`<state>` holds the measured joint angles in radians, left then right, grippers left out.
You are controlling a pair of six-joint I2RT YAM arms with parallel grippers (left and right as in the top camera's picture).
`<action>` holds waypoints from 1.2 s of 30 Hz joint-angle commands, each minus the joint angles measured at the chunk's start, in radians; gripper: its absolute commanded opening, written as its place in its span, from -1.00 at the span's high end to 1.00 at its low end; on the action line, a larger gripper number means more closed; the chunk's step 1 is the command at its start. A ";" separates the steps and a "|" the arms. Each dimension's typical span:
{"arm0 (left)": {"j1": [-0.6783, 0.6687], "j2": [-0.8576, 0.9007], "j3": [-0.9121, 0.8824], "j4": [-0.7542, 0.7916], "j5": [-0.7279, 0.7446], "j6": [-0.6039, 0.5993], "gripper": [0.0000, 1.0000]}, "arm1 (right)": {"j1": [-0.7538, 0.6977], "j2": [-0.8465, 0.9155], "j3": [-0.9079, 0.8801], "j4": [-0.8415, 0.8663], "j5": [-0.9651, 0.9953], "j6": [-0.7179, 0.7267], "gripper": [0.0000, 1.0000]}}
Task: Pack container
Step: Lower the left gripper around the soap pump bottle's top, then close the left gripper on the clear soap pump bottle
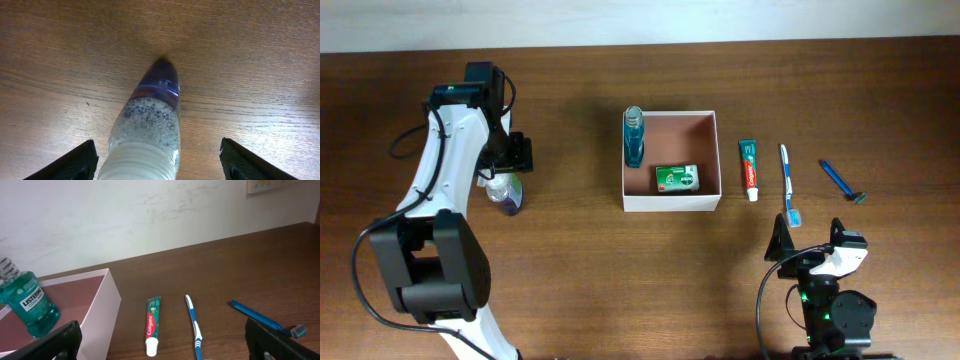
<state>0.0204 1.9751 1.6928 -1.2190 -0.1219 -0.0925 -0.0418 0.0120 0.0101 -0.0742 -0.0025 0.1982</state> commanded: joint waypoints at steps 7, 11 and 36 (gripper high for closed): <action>0.062 0.009 0.018 -0.011 0.120 0.011 -0.58 | -0.006 -0.008 -0.005 -0.005 -0.009 -0.011 -0.97; 0.090 0.009 0.018 -0.024 0.119 0.012 -0.58 | -0.006 -0.008 -0.005 -0.005 -0.009 -0.010 -0.97; 0.094 0.009 0.006 -0.032 0.120 0.019 -0.01 | -0.006 -0.008 -0.005 -0.005 -0.009 -0.011 -0.97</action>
<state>0.1127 1.9751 1.6928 -1.2465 -0.0132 -0.0856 -0.0418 0.0120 0.0101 -0.0742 -0.0025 0.1978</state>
